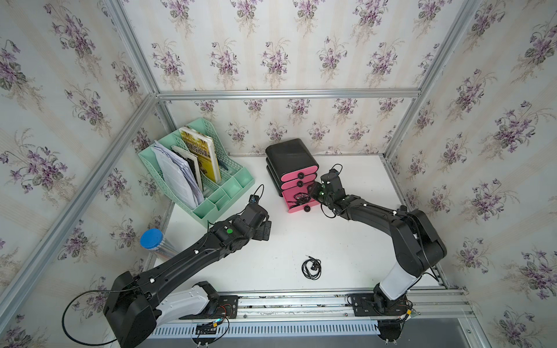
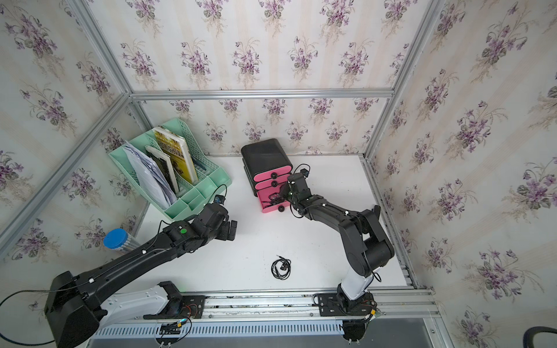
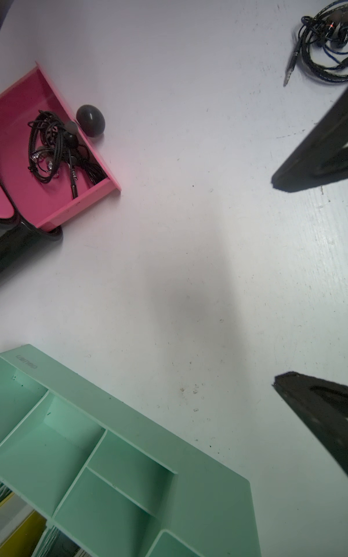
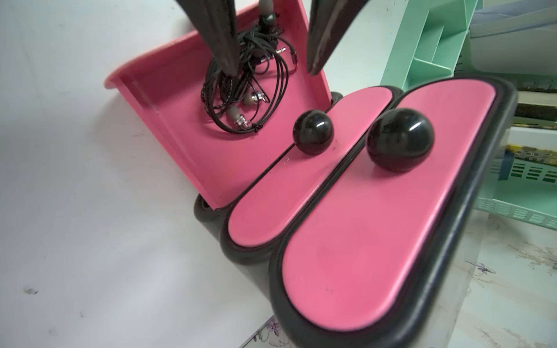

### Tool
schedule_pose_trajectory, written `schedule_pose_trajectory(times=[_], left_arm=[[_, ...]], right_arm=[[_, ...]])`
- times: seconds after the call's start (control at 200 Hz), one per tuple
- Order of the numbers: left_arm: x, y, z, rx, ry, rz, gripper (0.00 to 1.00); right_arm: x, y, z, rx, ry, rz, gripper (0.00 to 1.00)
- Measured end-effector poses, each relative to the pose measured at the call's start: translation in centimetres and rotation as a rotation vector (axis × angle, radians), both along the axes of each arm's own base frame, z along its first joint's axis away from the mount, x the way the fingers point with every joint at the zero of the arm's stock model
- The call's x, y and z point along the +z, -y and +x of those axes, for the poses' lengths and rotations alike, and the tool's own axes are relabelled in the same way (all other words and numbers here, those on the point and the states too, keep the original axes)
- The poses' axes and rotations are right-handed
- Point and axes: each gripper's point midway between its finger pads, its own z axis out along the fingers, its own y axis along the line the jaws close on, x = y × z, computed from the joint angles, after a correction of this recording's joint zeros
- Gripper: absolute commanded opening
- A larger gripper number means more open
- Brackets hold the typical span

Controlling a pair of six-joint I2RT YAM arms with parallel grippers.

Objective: Place the wired earphones into the drawer by color
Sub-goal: Pick up the wired earphones from the center of the board.

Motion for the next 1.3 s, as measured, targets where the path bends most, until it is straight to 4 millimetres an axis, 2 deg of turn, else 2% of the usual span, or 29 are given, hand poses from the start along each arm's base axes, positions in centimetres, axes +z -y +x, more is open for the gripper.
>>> schedule_pose_trajectory(times=[0.125,0.24,0.5,0.729,0.879,1.154,1.299], left_arm=[[0.2,0.0,0.0,0.0,0.004,-0.004,0.99],[0.2,-0.1,0.0,0.001,0.007,-0.005,0.99],[0.1,0.0,0.1,0.002,0.003,0.001,0.99],[0.2,0.2,0.2,-0.001,0.002,-0.002,0.99],[0.1,0.3,0.2,-0.004,-0.004,-0.004,0.99],[-0.1,0.4,0.2,-0.006,-0.012,-0.001,0.99],[-0.2,0.6,0.3,-0.008,-0.016,-0.001,0.99]], right_arm=[[0.6,-0.2,-1.8,0.087,0.001,-0.02,0.44],[-0.2,-0.4,-4.4,0.198,-0.037,-0.049,0.44],[-3.3,0.1,-12.1,0.401,-0.156,-0.117,0.47],[-5.4,-1.7,-19.1,0.63,-0.232,-0.187,0.47],[-6.6,-1.9,-22.8,0.726,-0.267,-0.22,0.47],[-8.8,0.2,-25.8,0.747,-0.335,-0.257,0.45],[-9.5,0.9,-26.7,0.742,-0.366,-0.266,0.43]])
